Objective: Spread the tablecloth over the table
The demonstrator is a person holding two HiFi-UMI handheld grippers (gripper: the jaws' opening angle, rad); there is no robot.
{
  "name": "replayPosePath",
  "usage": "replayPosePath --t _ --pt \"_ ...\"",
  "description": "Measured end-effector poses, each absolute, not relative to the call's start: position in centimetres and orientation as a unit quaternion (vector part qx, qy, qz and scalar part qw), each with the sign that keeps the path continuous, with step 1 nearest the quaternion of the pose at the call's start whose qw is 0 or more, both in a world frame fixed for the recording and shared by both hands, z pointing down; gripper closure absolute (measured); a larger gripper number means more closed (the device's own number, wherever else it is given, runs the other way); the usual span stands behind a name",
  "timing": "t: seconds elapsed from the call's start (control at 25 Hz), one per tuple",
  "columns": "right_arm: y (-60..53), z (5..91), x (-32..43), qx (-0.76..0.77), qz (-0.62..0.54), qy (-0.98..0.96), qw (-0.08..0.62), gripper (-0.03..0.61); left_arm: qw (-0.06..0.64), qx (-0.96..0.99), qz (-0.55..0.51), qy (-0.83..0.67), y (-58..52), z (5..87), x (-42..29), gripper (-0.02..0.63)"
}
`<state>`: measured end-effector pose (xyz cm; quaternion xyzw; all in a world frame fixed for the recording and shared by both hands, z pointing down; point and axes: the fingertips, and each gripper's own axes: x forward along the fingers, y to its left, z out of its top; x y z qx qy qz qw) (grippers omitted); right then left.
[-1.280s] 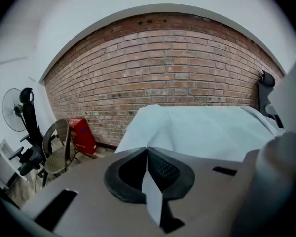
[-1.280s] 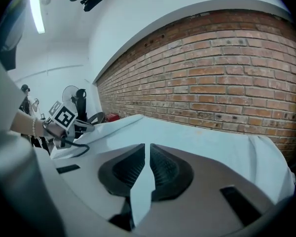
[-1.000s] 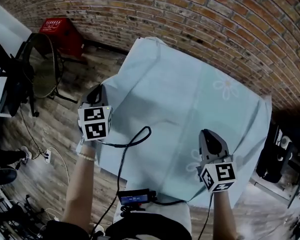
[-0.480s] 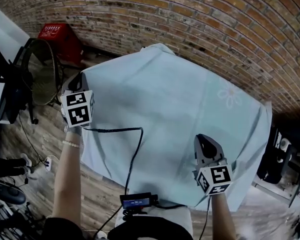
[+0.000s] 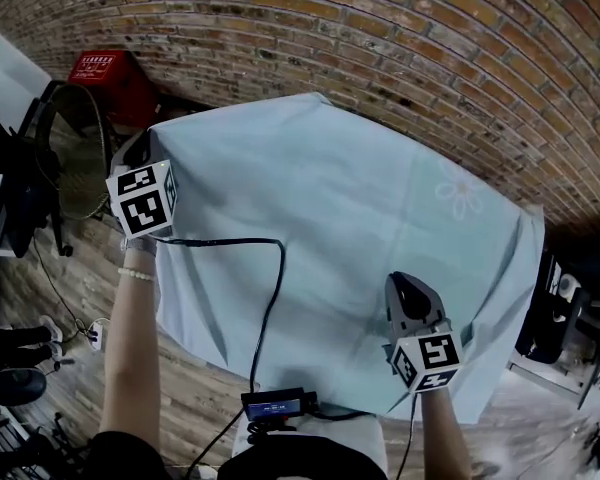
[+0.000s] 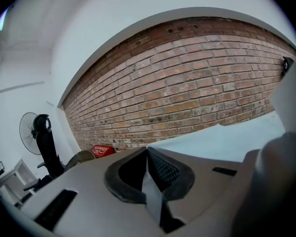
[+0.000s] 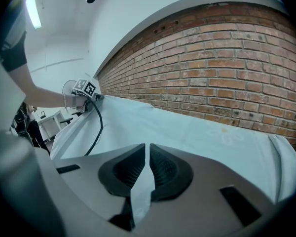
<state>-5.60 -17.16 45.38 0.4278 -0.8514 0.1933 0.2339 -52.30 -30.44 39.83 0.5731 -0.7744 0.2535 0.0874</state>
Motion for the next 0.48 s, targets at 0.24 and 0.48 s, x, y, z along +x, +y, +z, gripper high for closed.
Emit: replayPosePath --t 0.24,0.48 --pt "-17.9 45.2 -6.3 0.431 0.193 -0.851 0.231 0.529 0.080 0.566 0.241 -0.784 -32.2 38.7 -53.9 0.598" --pt "-17.8 45.3 -6.3 0.440 0.197 -0.845 0.232 0.529 0.089 0.560 0.269 -0.778 -31.2 42.2 -54.0 0.597"
